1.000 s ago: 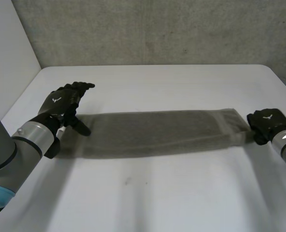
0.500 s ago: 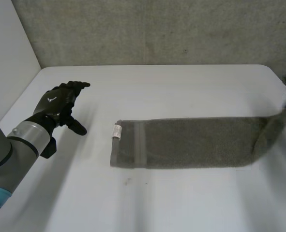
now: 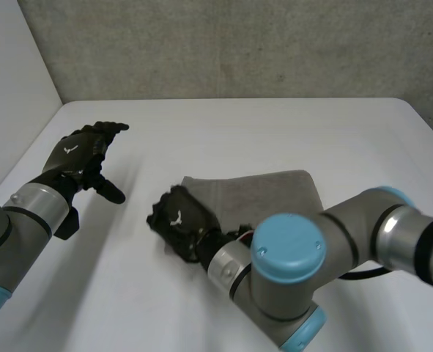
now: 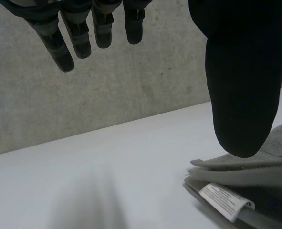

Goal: Fold the towel.

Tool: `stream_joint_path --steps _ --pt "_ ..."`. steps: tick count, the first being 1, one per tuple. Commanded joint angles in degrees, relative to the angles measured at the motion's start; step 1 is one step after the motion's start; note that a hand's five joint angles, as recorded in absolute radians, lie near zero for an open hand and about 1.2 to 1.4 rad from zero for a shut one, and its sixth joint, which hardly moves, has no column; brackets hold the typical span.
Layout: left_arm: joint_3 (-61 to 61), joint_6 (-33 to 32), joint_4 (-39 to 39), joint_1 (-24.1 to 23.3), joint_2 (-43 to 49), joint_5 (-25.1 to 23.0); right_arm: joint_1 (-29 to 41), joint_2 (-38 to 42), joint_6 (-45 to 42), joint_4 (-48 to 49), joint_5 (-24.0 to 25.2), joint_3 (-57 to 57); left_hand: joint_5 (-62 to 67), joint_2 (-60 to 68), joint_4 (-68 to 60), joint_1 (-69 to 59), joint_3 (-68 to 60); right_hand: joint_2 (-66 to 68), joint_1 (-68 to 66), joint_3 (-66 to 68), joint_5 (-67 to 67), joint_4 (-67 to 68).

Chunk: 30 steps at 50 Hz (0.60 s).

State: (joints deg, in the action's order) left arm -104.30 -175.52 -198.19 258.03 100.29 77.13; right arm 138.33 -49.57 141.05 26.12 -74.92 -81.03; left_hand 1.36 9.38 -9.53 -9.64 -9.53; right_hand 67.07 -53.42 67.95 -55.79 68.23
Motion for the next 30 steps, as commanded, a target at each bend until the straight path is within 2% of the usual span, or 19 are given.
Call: stream_joint_path --steps 1,5,9,16,18,22,24,27,29,30 --pt "0.1 -0.1 0.0 -0.1 0.3 0.0 -0.1 0.4 0.5 -0.5 -2.9 0.1 -1.4 0.6 -0.5 -0.4 -0.5 -57.1 43.4 -58.0 55.8 -58.2" --pt "0.4 -0.4 0.0 -0.3 0.5 0.0 -1.1 -3.4 0.9 -1.6 -6.6 0.0 -1.4 0.6 -0.5 -0.4 -0.5 -57.1 43.4 -58.0 55.8 -58.2" --pt "1.1 -0.4 0.0 -0.9 0.6 0.0 -6.6 -9.4 4.4 -3.9 -9.8 -2.1 -1.4 0.6 -0.5 -0.4 -0.5 -57.1 43.4 -58.0 55.8 -58.2" --pt "4.3 -0.4 0.3 -3.7 0.8 0.3 -14.0 -16.1 14.9 -11.5 -9.8 -6.5 -0.8 1.2 -1.0 -0.9 -1.0 -57.1 43.4 -58.0 55.8 -58.2" --pt "6.8 -0.5 0.5 -6.5 3.1 0.7 -18.5 -17.3 17.7 -16.6 -9.4 -9.1 0.0 2.0 -1.9 -1.7 -1.9 -57.1 43.4 -58.0 55.8 -58.2" --pt "10.2 -0.5 0.8 -10.0 7.6 1.4 -22.3 -17.8 18.6 -19.8 -8.4 -12.9 0.0 2.0 -1.9 -1.8 -1.9 -57.1 43.4 -58.0 55.8 -58.2" --pt "13.7 -0.9 1.1 -13.4 12.1 3.6 -25.9 -18.5 18.3 -19.8 -7.2 -17.2 0.2 2.2 -2.0 -1.9 -2.0 -57.1 43.4 -58.0 55.8 -58.2" --pt "15.4 -1.6 1.4 -15.0 14.4 5.5 -27.8 -18.7 18.2 -19.3 -6.6 -19.2 0.2 2.2 -2.0 -1.9 -2.0 -57.1 43.4 -58.0 55.8 -58.2" --pt "18.7 -5.0 2.5 -17.8 19.1 9.6 -30.7 -18.6 17.9 -16.7 -5.6 -22.6 0.2 2.2 -2.0 -1.9 -2.0 -56.9 43.2 -57.8 55.6 -58.0" --pt "18.7 -5.0 2.5 -17.8 19.2 9.6 -30.7 -18.6 17.9 -16.7 -5.6 -22.6 0.2 2.2 -2.0 -1.9 -2.0 -56.8 43.2 -57.7 55.5 -58.0"
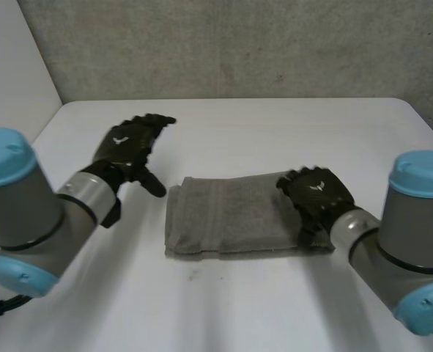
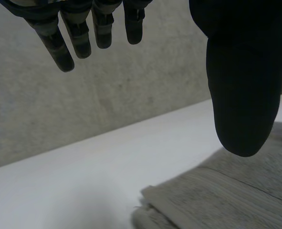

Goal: Fold the towel.

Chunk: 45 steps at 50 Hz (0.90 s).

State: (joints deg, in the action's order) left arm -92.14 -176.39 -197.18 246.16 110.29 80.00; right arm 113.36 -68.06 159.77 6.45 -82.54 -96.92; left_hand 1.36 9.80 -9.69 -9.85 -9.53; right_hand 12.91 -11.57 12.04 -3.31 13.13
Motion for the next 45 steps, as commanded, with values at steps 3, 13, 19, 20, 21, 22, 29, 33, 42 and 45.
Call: stream_joint_path --steps 3,13,19,20,21,22,29,33,42,45 --pt "9.0 -9.0 2.8 -8.8 13.1 11.0 -7.4 -0.1 -1.3 7.5 2.4 -9.2 -0.1 1.4 -1.5 -1.4 -1.7 15.7 -17.0 16.5 -15.3 15.5" --pt "7.6 -14.6 3.5 -13.4 15.0 17.1 -8.2 0.1 -8.0 16.3 1.5 -8.1 -1.3 0.2 -0.4 -0.2 -0.5 67.1 -68.4 68.0 -66.7 66.9" --pt "4.7 -14.6 3.5 -13.5 11.4 17.5 -1.9 -1.6 -11.1 15.7 1.2 -0.6 -1.1 0.4 -0.5 -0.4 -0.7 67.1 -68.4 68.0 -66.7 66.9" --pt "3.6 -14.4 3.5 -13.6 9.8 17.5 1.9 -1.1 -11.1 15.4 1.0 2.1 -1.1 0.4 -0.5 -0.4 -0.7 67.1 -68.4 68.0 -66.7 66.9" --pt "3.6 -14.4 3.5 -13.6 9.8 17.5 1.9 -1.1 -11.1 15.4 1.0 2.1 -1.1 0.4 -0.5 -0.4 -0.7 67.1 -68.4 68.0 -66.7 66.9" --pt "2.6 -14.3 3.5 -13.6 8.1 17.5 5.8 0.1 -11.3 15.5 0.4 4.4 -1.1 0.4 -0.5 -0.4 -0.7 67.1 -68.4 68.0 -66.7 66.9" --pt "-1.9 -14.5 3.1 -9.5 -1.6 18.5 19.9 8.5 -14.4 12.6 -1.6 13.5 -1.3 0.2 -0.4 -0.2 -0.5 67.1 -68.4 68.0 -66.7 66.9" --pt "-3.1 -14.7 3.4 -4.6 -5.2 19.8 26.2 13.6 -15.2 12.3 -0.8 15.2 -1.3 0.2 -0.4 -0.2 -0.5 67.1 -68.4 68.0 -66.7 66.9" --pt "-3.2 -14.5 3.4 0.9 -8.5 18.5 29.2 18.7 -15.1 12.1 0.6 14.4 -1.3 0.2 -0.4 -0.2 -0.5 67.1 -68.4 68.0 -66.7 66.9" --pt "-2.9 -14.3 3.1 0.5 -8.5 16.6 28.7 16.3 -14.3 11.6 0.1 14.4 -1.3 0.2 -0.4 -0.2 -0.5 9.3 -10.6 10.1 -8.9 9.0"
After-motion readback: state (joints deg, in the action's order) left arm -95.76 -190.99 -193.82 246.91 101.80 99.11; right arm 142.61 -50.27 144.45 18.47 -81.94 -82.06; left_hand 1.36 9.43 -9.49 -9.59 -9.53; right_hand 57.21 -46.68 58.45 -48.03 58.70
